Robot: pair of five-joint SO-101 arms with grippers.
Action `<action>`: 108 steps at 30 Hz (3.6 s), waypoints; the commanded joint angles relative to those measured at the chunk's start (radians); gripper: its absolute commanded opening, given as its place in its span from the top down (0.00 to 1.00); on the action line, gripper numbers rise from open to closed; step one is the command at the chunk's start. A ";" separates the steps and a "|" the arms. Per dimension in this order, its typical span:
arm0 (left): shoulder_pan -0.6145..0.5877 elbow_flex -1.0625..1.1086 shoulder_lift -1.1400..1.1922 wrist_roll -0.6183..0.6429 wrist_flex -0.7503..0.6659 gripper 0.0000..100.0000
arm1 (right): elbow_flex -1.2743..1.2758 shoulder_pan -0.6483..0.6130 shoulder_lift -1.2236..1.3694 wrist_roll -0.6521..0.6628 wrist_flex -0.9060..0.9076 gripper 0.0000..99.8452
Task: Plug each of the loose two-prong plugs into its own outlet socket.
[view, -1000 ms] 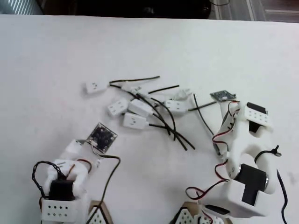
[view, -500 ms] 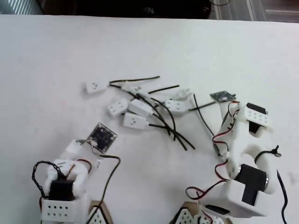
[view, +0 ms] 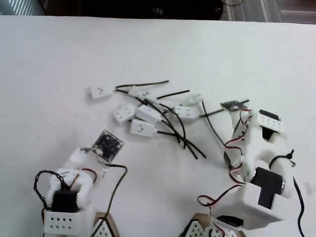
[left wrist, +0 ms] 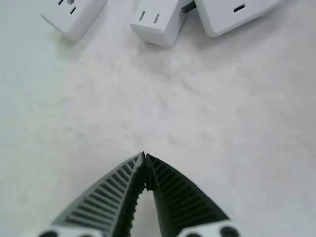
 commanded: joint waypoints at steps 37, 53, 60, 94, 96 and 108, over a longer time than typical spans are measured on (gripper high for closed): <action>-0.008 -0.008 -0.002 -0.008 -0.005 0.98 | -0.084 0.022 -0.209 0.005 0.145 0.98; -0.001 -0.187 -0.002 0.230 -0.264 0.98 | 0.106 -0.274 -0.935 -0.273 0.142 0.98; -0.001 -0.213 -0.002 0.371 -0.437 0.98 | 0.135 -0.585 -1.052 -0.571 0.110 0.98; 0.748 -0.605 0.002 0.348 -0.272 0.98 | 0.445 -1.196 -1.692 -0.726 -0.179 0.98; 0.802 -0.620 0.002 0.298 -0.238 0.98 | 0.457 -1.196 -1.690 -0.726 -0.179 0.98; 0.911 -0.632 0.001 0.195 -0.110 0.98 | 0.466 -1.194 -1.690 -0.729 -0.174 0.98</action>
